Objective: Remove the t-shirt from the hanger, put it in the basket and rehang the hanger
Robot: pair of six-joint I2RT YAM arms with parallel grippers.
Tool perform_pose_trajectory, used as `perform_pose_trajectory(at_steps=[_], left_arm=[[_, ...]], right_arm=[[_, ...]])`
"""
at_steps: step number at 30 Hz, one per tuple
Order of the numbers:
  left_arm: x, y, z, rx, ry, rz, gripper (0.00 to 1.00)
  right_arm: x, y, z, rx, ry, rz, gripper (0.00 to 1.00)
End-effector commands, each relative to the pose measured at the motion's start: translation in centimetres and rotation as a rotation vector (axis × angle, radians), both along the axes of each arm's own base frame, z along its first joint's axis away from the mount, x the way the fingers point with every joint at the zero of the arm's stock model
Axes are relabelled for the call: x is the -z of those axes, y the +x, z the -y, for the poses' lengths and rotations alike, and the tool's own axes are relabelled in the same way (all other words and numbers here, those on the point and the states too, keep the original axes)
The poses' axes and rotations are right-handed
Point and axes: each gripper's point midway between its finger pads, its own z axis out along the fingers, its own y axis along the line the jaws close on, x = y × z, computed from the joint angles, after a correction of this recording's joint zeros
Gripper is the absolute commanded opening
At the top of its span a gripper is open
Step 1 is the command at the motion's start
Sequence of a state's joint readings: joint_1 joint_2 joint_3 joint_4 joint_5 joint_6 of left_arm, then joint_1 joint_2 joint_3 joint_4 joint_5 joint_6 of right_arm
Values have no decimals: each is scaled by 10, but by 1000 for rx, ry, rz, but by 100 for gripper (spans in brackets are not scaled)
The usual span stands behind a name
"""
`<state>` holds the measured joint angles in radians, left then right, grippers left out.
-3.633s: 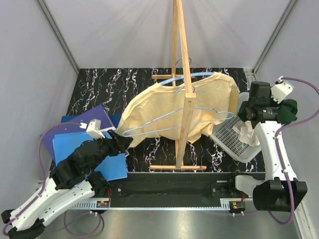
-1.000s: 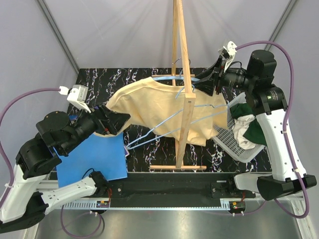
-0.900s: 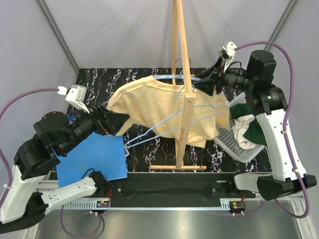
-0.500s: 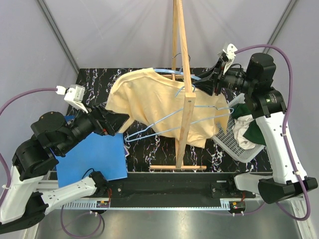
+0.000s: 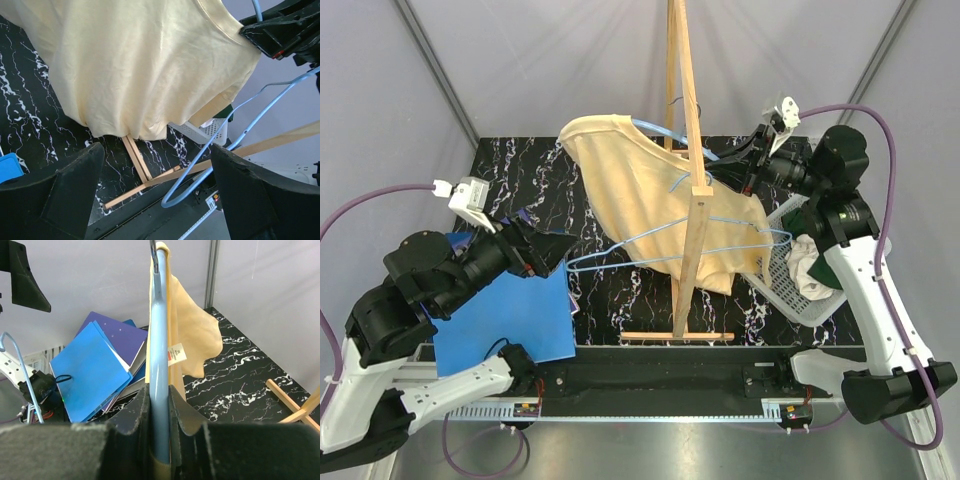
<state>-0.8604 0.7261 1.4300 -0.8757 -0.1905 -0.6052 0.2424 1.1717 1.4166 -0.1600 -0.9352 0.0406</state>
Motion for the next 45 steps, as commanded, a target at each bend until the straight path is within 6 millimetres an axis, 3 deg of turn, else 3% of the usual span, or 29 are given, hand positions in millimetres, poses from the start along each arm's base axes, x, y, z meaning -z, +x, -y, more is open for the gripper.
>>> perform_pose_trajectory(at_steps=[1,10,23,37,41,45], left_arm=[[-8,-1,0,2,-36,19,91],[-5,1,1,-3,-30,13,91],[-5,1,-5,-19,-23,28,91],[-7,4,-15,-61,-2,62,92],[-5,9,-16,-77,27,69,92],[-7,16,-21,-119,49,91,93]], right_arm=[[-34,-10,-4,-34,97,134,0],[-58,-10,-5,-46,298,134,0],[-72,-1,5,36,424,100,0],[-43,-5,14,118,395,34,0],[-28,-6,18,156,379,13,0],[2,1,17,186,277,-49,0]])
